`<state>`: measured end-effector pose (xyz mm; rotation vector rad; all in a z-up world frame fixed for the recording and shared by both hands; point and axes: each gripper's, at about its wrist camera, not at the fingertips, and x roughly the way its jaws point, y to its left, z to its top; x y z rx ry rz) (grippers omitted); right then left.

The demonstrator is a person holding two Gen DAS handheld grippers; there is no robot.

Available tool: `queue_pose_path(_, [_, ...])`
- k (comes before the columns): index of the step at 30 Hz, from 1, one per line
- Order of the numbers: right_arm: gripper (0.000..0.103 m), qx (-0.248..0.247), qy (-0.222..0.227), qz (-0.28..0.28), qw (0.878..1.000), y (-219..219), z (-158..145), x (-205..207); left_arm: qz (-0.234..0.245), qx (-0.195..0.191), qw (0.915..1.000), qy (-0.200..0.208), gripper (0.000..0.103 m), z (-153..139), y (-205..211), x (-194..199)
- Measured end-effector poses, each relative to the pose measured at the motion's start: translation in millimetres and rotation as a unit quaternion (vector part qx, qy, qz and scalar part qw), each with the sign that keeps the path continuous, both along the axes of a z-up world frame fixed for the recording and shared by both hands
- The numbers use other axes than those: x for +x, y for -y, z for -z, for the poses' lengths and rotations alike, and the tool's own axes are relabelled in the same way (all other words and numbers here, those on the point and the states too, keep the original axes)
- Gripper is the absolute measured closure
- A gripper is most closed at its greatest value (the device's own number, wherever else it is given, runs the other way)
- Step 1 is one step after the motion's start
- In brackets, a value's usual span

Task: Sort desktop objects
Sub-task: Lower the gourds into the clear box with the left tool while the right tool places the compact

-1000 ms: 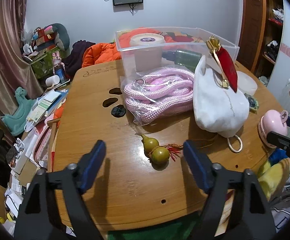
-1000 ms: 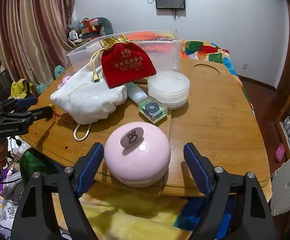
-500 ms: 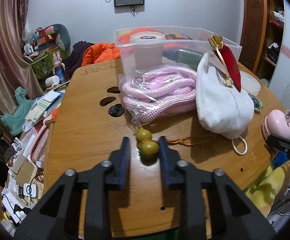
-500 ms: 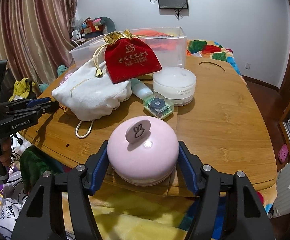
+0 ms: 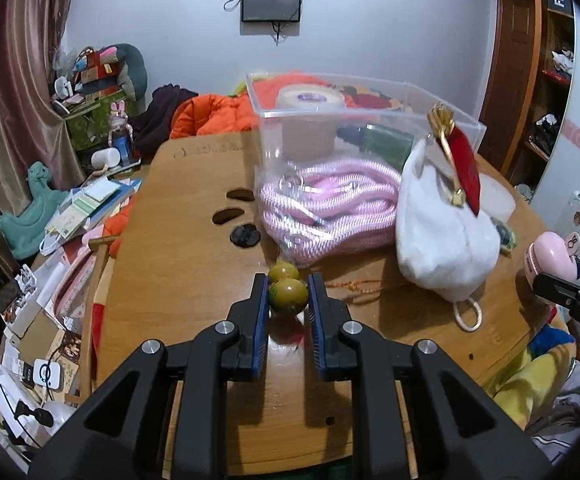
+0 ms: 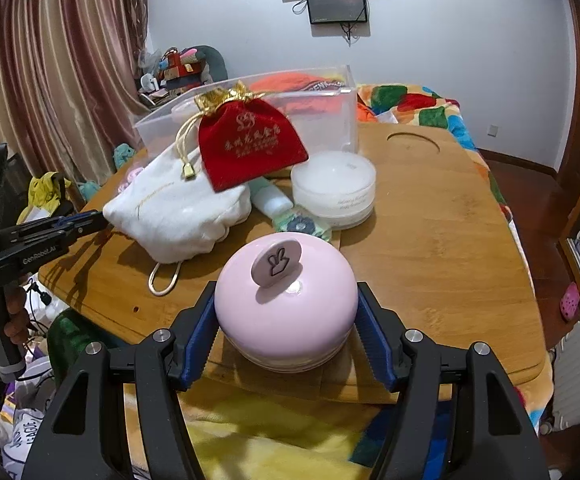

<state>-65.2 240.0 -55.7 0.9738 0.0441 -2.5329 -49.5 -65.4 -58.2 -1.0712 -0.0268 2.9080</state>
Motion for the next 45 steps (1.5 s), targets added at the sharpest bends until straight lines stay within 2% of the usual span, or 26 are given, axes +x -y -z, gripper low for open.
queue_pose_path(22, [0.042, -0.008, -0.040, -0.011, 0.999, -4, -49, -24, 0.041, 0.018, 0.9973, -0.059, 0.084, -57, -16, -13])
queue_pose_path(27, [0.042, -0.011, -0.050, -0.014, 0.999, -2, -60, -33, 0.054, 0.047, 0.9955, -0.063, 0.084, -72, -16, -27])
queue_pose_path(45, [0.042, -0.016, -0.060, -0.039, 0.997, 19, -93, -83, 0.061, 0.065, 0.9928, -0.080, 0.084, -112, -19, -83])
